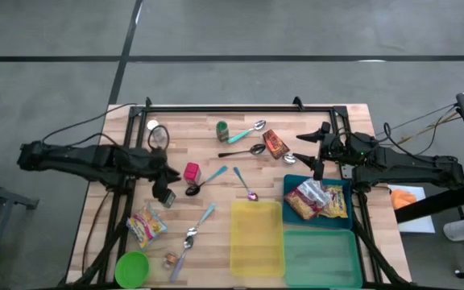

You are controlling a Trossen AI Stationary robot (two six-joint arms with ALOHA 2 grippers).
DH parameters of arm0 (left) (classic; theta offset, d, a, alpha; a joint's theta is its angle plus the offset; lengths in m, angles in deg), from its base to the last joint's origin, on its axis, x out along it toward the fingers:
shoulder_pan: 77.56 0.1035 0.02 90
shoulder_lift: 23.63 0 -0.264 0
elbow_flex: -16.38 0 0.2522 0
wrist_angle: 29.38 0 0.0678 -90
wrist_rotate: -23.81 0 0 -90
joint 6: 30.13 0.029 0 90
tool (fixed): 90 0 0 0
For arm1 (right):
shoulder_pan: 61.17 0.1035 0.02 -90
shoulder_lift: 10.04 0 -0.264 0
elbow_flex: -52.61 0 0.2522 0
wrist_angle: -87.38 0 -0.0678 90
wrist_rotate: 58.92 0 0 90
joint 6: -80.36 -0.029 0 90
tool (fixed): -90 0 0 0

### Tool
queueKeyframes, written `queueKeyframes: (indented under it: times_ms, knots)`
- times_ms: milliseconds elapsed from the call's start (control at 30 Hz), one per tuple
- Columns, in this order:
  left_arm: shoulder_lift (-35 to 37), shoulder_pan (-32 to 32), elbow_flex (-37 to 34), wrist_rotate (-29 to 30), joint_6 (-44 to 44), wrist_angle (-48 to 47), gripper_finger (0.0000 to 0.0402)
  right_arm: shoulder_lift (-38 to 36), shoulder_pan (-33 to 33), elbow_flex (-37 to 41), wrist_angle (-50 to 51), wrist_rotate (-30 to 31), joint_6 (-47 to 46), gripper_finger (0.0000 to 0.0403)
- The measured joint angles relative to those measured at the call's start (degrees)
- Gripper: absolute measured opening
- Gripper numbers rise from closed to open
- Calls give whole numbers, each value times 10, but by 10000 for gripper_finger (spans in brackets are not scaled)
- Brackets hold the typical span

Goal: Pick & Place Food Item
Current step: Put the blue noodle pack into the blue bin

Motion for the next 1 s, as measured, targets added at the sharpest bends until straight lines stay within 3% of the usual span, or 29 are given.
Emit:
queueKeyframes:
  times_ms: [300, 533, 833, 1000]
  knots:
    - [-132, -113, 133, 113, -225, -149, 115, 0, 0, 0, 1, 0, 0, 315]
    - [-232, -150, 176, 114, -362, -192, 115, 0, 0, 0, 1, 0, 0, 315]
    - [-289, -274, 199, 127, -669, -203, 119, 0, 0, 0, 1, 0, 0, 315]
    - [-317, -361, 198, 172, -871, -197, 155, 0, 0, 0, 2, 0, 0, 315]
